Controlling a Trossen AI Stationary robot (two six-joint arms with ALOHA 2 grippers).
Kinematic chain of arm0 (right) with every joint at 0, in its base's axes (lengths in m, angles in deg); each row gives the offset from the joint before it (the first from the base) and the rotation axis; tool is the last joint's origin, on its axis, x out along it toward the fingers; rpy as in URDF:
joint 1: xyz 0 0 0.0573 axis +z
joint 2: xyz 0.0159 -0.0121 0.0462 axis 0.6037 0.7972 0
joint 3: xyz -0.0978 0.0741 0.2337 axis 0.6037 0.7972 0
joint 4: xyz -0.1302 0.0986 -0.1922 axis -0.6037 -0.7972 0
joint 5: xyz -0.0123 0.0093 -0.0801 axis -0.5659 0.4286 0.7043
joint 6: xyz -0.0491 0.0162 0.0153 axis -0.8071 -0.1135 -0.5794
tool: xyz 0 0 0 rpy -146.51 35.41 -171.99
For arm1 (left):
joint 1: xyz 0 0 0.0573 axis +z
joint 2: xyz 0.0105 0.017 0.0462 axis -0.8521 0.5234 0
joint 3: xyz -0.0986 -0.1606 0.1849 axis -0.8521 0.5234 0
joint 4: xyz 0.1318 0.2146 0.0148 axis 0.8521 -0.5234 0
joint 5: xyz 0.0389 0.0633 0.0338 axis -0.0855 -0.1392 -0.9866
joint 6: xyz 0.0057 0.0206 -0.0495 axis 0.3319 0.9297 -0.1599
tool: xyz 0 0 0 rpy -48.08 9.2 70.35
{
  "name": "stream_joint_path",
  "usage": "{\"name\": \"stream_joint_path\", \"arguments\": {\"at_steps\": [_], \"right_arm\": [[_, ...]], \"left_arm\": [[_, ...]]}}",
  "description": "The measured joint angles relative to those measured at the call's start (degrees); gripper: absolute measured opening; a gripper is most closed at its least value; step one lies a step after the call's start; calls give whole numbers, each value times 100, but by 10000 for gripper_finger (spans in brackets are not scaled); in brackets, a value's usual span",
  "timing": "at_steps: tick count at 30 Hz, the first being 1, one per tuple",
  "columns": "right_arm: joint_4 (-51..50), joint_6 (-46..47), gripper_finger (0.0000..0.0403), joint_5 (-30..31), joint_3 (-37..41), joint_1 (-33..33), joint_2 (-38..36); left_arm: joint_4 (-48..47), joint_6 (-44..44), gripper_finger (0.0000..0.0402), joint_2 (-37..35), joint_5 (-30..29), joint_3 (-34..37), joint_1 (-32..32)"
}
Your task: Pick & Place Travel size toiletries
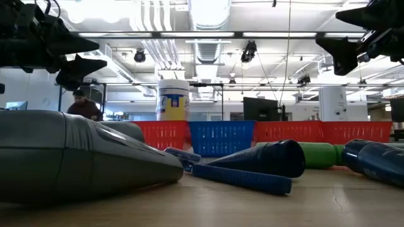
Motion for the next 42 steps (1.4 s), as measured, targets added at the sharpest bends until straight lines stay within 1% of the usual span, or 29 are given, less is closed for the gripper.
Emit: {"name": "stream_joint_path", "arguments": {"at_steps": [21,28,32,38,40,42], "right_arm": [[-2,0,234,1,0,0,0],[0,0,224,1,-1,0,0],[0,2,226,1,-2,0,0],[1,11,245,1,0,0,0],[41,197,251,-1,-2,0,2],[71,616,258,0,-2,0,0]], "left_arm": [[1,0,248,1,0,-2,0],[0,0,248,0,0,-1,0],[2,0,248,1,0,-1,0],[0,0,248,0,0,-1,0],[2,0,248,2,0,-2,-2],[0,0,248,1,0,-1,0]]}}
